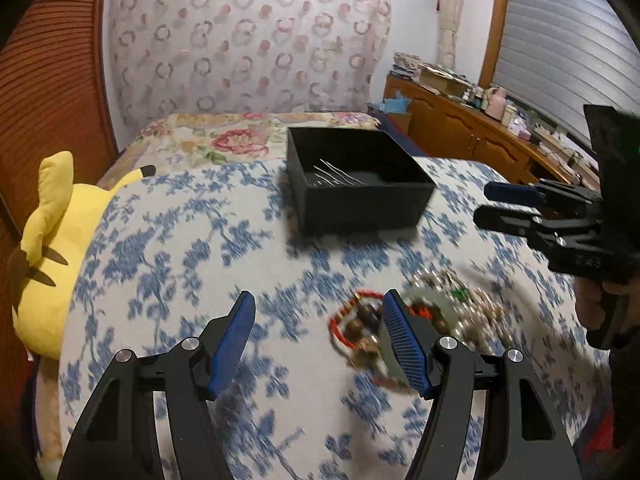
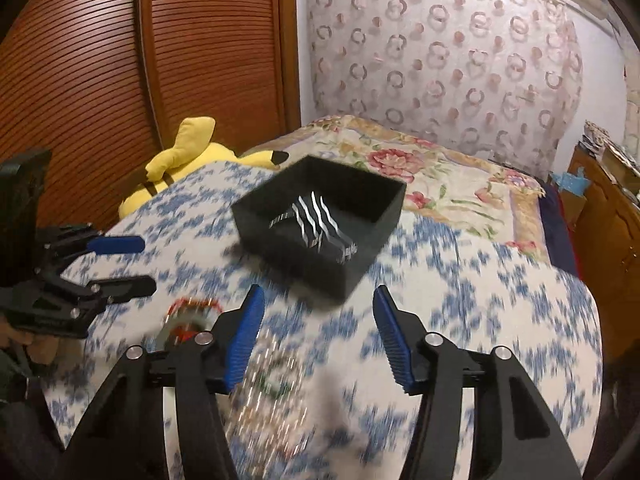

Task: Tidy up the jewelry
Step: 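Grasp the green jade bangle with the left tool while the right tool moves to the pearl necklace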

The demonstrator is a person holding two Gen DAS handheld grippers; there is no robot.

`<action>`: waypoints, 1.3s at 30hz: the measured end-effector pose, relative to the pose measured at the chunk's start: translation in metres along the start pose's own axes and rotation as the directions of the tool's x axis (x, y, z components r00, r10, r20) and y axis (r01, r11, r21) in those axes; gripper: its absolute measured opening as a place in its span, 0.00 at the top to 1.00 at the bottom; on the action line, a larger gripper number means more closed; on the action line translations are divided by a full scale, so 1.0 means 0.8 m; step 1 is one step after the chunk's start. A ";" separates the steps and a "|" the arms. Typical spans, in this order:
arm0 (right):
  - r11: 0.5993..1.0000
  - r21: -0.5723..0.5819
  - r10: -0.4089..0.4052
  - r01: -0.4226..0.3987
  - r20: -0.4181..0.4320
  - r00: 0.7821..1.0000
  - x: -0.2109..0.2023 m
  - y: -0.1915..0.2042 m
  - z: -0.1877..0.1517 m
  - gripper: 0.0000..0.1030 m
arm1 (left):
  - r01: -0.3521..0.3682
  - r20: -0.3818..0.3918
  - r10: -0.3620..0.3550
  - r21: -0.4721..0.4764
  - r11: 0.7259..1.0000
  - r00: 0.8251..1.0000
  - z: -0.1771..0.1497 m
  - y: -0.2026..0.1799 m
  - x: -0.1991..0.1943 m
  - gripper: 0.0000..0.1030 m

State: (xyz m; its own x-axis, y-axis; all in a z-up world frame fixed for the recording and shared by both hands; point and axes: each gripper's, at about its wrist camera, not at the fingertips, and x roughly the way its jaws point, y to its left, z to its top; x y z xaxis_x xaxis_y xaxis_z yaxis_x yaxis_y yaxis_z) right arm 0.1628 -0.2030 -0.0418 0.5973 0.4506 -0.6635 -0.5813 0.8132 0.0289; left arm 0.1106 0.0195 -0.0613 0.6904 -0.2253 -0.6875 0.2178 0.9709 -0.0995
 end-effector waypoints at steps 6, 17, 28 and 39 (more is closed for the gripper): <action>1.000 0.020 0.001 0.000 -0.020 1.000 -0.023 0.021 -0.051 0.55 | 0.033 -0.018 -0.033 0.023 0.999 0.999 -0.013 -0.016 -0.001 0.50; 0.995 0.098 0.000 0.004 -0.042 0.999 -0.052 0.032 -0.122 0.55 | 0.057 -0.069 -0.051 0.087 0.995 0.996 0.004 -0.040 0.028 0.56; 0.992 0.126 0.011 -0.005 -0.044 0.999 -0.054 0.027 -0.137 0.55 | 0.112 -0.135 -0.100 0.081 0.990 0.986 0.010 -0.051 0.054 0.64; 0.991 0.129 0.030 -0.027 -0.020 0.999 -0.057 0.028 -0.136 0.55 | 0.099 -0.079 -0.092 0.081 0.992 0.993 0.003 -0.054 0.024 0.92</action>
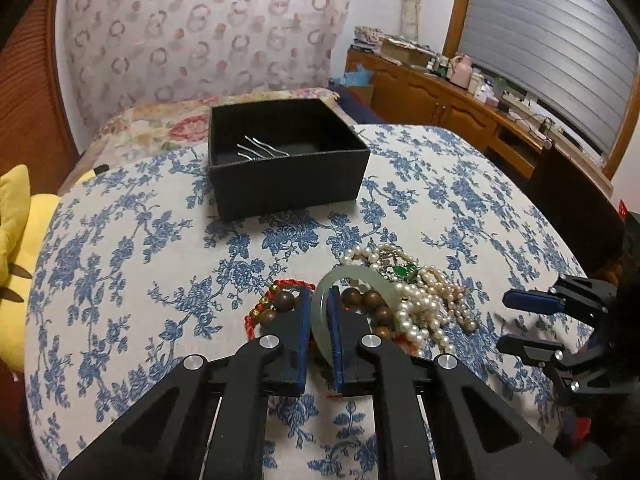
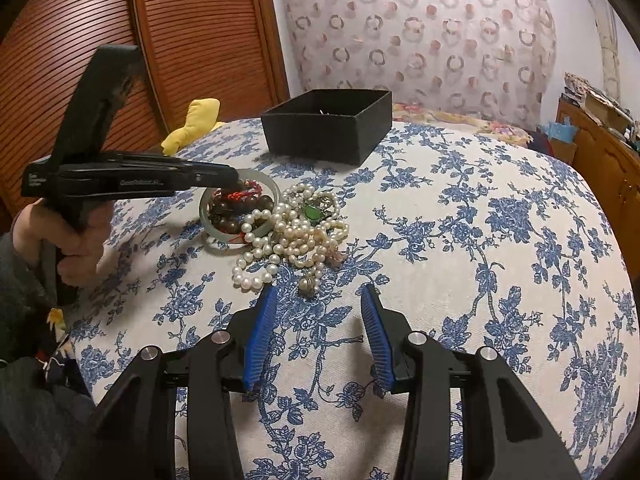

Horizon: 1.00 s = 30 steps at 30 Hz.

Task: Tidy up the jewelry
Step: 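Grasp the green jade bangle with the left tool while the right tool moves to the pearl necklace, then carry the jade bangle to the black box with the left tool while the right tool lifts the pearl necklace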

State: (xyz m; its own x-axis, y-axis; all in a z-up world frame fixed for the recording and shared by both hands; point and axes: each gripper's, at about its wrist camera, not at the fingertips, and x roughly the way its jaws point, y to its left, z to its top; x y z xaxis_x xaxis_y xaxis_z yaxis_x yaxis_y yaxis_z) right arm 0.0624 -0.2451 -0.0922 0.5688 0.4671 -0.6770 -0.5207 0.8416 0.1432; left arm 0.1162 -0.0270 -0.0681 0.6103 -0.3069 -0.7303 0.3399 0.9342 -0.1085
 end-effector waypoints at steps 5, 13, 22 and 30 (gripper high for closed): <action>1.000 -0.001 -0.008 0.008 0.001 1.000 -0.001 0.001 -0.001 0.55 | -0.015 0.044 0.015 -0.002 1.000 0.999 -0.009 -0.004 -0.024 0.92; 1.000 -0.012 -0.026 0.025 -0.012 1.000 0.003 0.003 0.001 0.55 | -0.032 0.132 0.040 -0.060 0.998 0.991 -0.016 0.006 -0.062 0.92; 0.996 -0.086 0.008 -0.011 -0.030 1.000 0.015 0.031 0.023 0.65 | -0.056 0.177 0.070 -0.083 0.995 0.982 -0.019 0.013 -0.083 0.92; 0.986 -0.150 0.056 -0.069 -0.088 0.995 0.043 0.057 0.036 0.76 | -0.053 0.182 0.071 -0.103 0.993 0.981 -0.028 0.022 -0.089 0.92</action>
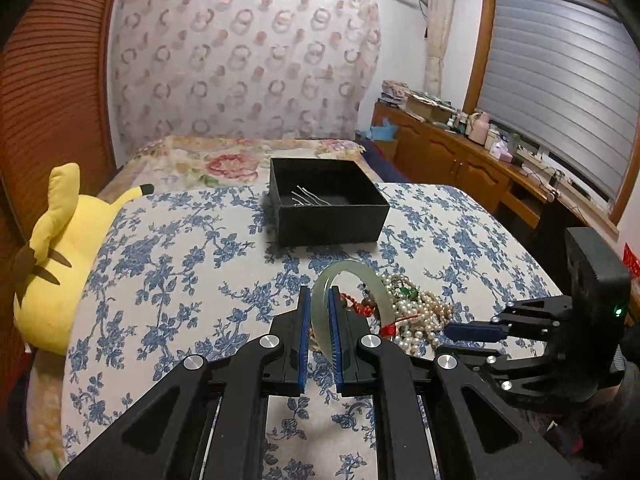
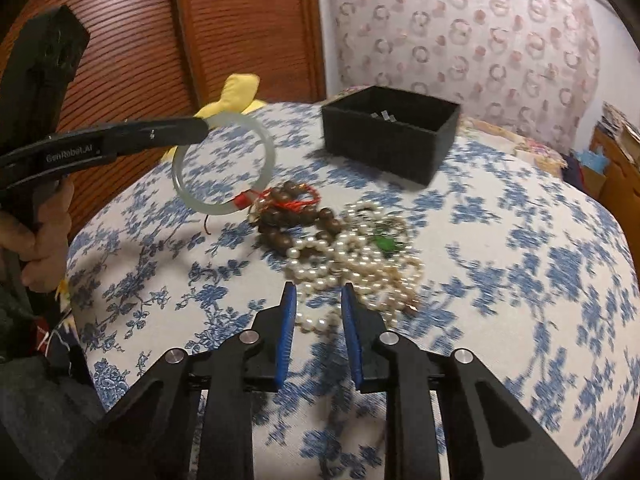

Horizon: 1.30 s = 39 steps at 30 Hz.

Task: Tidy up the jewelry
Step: 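Carry the jade bangle to the black box with the left tool while the right tool lifts the pearl necklace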

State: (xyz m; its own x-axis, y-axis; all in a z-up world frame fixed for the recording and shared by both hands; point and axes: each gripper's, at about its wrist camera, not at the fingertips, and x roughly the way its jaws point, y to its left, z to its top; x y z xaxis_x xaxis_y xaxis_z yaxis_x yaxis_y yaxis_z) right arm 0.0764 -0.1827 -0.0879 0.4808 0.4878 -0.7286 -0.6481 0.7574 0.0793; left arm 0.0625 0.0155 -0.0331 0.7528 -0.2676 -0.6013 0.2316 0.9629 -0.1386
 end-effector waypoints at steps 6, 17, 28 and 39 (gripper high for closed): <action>0.999 -0.043 0.009 -0.011 -0.055 0.998 0.021 0.011 0.006 0.77 | 0.008 0.000 -0.008 -0.004 1.000 1.000 -0.003 0.001 0.000 0.92; 0.995 -0.100 -0.029 0.025 -0.049 0.998 0.009 0.012 0.009 0.92 | -0.001 0.038 0.001 -0.002 1.000 0.999 0.006 0.001 -0.009 0.92; 0.991 -0.089 -0.084 0.098 0.147 0.986 -0.078 -0.009 0.073 0.92 | -0.016 0.078 0.015 0.010 1.000 0.997 0.037 0.003 -0.008 0.92; 0.984 -0.103 -0.112 0.142 0.260 0.959 -0.128 -0.022 0.124 0.92 | -0.034 0.110 0.031 0.026 0.999 0.993 0.061 0.005 -0.017 0.92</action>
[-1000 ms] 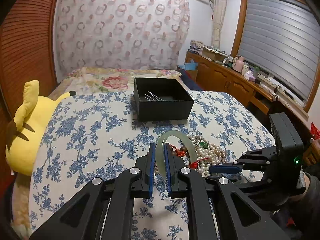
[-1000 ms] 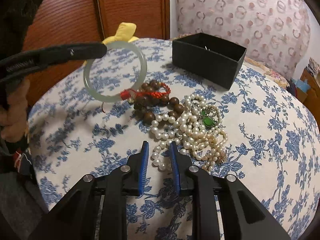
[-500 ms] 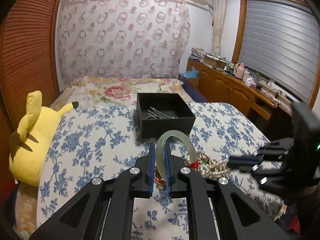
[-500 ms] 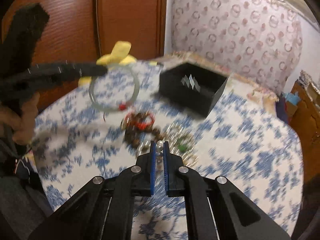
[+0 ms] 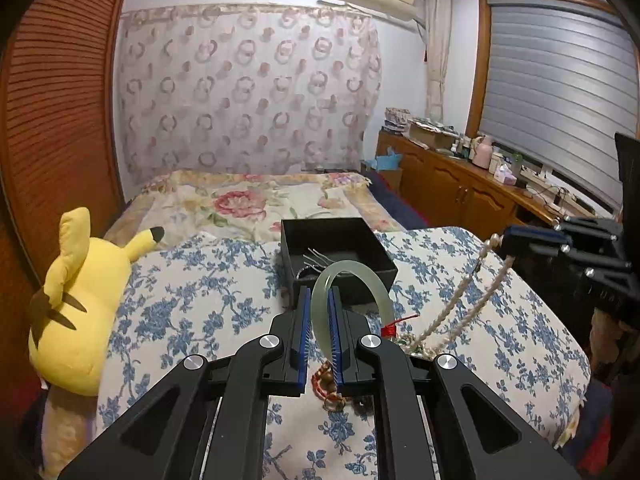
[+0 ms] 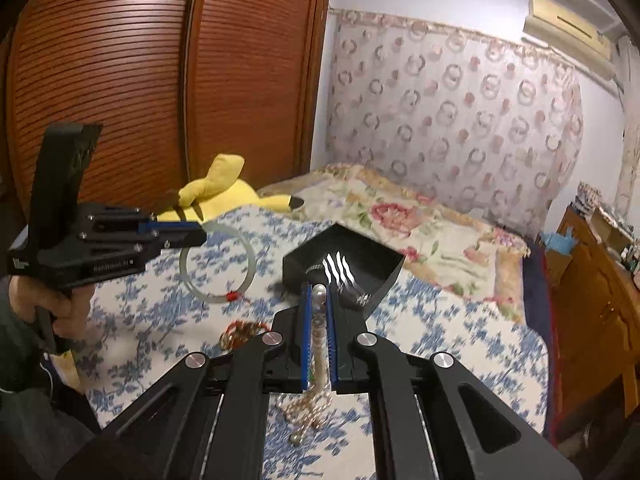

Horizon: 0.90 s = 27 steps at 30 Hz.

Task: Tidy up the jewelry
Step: 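Carry the jade bangle to the black box with the left tool while the right tool lifts the pearl necklace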

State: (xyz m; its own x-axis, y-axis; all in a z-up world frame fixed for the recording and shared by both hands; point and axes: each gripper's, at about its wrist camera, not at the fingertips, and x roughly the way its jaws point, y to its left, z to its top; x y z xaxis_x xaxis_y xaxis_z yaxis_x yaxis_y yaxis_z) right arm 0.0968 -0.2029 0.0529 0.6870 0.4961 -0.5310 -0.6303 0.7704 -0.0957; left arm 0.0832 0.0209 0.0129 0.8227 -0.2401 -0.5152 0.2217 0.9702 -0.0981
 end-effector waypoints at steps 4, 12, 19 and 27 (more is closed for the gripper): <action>1.000 -0.009 -0.009 0.009 0.035 0.999 -0.007 -0.004 0.022 0.92 | 0.002 0.004 -0.002 0.001 1.000 1.000 0.009 0.000 0.003 0.92; 0.999 -0.023 -0.029 0.031 0.098 0.995 -0.023 -0.006 0.057 0.92 | -0.001 0.019 0.000 0.006 1.000 1.000 0.025 0.000 0.007 0.92; 0.998 -0.020 -0.063 0.065 0.113 0.992 -0.014 -0.019 0.082 0.92 | -0.008 0.027 0.008 0.004 1.000 1.000 0.042 0.002 0.017 0.92; 0.996 -0.001 -0.093 0.094 0.144 0.985 0.008 -0.054 0.119 0.92 | -0.008 0.007 0.008 0.007 1.000 1.000 0.057 0.006 0.055 0.92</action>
State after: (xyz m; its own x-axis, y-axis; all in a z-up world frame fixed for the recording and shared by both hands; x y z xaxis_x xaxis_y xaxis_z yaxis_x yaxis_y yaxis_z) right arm 0.1630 -0.1953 0.1341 0.7872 0.4750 -0.3934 -0.5636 0.8131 -0.1460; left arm 0.1445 0.0138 0.0285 0.8284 -0.2323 -0.5097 0.2187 0.9719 -0.0876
